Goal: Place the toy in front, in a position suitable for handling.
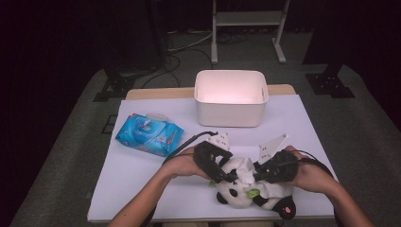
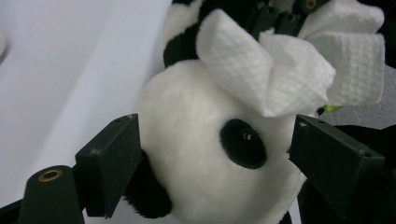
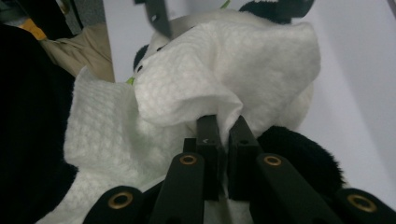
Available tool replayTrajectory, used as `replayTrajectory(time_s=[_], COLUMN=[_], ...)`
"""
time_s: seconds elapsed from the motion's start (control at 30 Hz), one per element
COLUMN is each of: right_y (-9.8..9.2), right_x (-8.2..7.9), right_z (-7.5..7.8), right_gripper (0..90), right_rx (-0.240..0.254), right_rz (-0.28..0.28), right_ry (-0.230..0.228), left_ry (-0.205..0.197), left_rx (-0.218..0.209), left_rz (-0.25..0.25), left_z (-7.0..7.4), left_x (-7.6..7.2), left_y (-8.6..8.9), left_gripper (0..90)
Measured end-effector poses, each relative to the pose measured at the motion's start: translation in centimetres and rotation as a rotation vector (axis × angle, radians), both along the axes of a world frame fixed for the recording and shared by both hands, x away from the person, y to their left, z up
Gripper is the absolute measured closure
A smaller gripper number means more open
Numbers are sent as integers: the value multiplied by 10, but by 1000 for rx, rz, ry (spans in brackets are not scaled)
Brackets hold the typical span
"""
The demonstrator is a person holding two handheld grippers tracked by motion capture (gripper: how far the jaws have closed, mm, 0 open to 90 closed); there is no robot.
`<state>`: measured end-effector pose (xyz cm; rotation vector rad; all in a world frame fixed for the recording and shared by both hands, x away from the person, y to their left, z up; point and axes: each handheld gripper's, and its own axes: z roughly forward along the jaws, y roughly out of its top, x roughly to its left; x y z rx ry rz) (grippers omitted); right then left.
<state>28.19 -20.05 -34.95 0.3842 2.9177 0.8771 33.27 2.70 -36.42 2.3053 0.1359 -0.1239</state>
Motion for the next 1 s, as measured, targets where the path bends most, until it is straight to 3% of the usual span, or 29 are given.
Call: replayTrajectory(time_s=[0.2,0.33,0.5,0.67,0.77,0.83,1.0], right_y=[-2,-5,-7,-9,-9,-10,-11], right_x=[-11,-15,-17,-15,-15,-14,-10], right_z=[-1,-2,-4,-4,-4,-4,-4], right_gripper=[851,852,851,851,850,848,846], right_rx=[3,13,23,33,35,44,66], right_rz=[8,11,15,13,13,5,-3], right_ry=[-12,-12,-4,9,8,11,14], left_ry=[19,53,141,236,249,251,202], left_rx=[14,29,26,10,-1,-10,-23], left_rz=[11,14,19,-10,-25,-34,-47], left_z=[-1,-8,-22,-31,-33,-32,-27], left_x=[2,5,11,15,16,17,20], left_y=[1,1,-2,-5,-7,-5,-1], left_gripper=[111,92,34,44,63,129,266])
